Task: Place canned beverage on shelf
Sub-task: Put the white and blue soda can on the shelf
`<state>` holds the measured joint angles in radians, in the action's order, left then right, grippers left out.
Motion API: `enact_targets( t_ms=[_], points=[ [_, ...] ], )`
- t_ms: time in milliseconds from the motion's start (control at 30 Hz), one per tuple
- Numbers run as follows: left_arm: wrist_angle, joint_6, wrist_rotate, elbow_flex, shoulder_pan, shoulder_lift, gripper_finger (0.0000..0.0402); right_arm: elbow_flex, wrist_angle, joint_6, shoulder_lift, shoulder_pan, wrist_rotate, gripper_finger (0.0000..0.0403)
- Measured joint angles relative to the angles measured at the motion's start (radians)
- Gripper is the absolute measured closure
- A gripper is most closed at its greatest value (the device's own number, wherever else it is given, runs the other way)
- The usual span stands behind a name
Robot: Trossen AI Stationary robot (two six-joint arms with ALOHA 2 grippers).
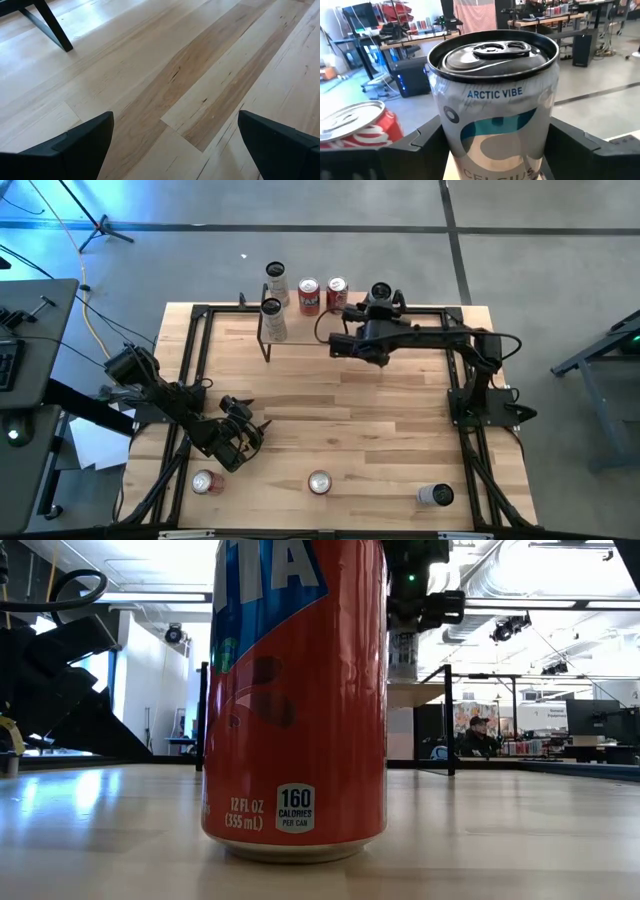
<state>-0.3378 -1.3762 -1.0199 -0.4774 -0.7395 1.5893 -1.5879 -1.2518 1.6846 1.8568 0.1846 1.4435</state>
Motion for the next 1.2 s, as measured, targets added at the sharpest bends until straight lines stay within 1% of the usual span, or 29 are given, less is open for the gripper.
enact_targets(
  t_ms=[267, 433, 500, 667, 1033, 1200],
  points=[
    [0.0, 0.0, 0.0, 0.0, 0.0, 0.0, 0.0002, 0.0, 0.104, -0.122, 0.0, 0.02, -0.008, 0.0151],
    [0.0, 0.0, 0.0, 0.0, 0.0, 0.0, 0.0002, 0.0, 0.223, -0.28, 0.0, 0.051, -0.084, 0.0151],
    [0.0, 0.0, 0.0, 0.0, 0.0, 0.0, 0.0002, 0.0, 0.264, -0.323, 0.0, 0.063, -0.098, 0.0151],
    [0.0, 0.0, 0.0, 0.0, 0.0, 0.0, 0.0002, 0.0, 0.334, -0.385, 0.0, 0.086, -0.132, 0.0151],
    [0.0, 0.0, 0.0, 0.0, 0.0, 0.0, 0.0002, -0.001, 0.52, -0.589, 0.0, 0.146, -0.211, 0.0151],
    [0.0, 0.0, 0.0, 0.0, 0.0, 0.0, 0.0002, -0.003, 0.535, -0.611, 0.0, 0.161, -0.232, 0.0151]
  ],
)
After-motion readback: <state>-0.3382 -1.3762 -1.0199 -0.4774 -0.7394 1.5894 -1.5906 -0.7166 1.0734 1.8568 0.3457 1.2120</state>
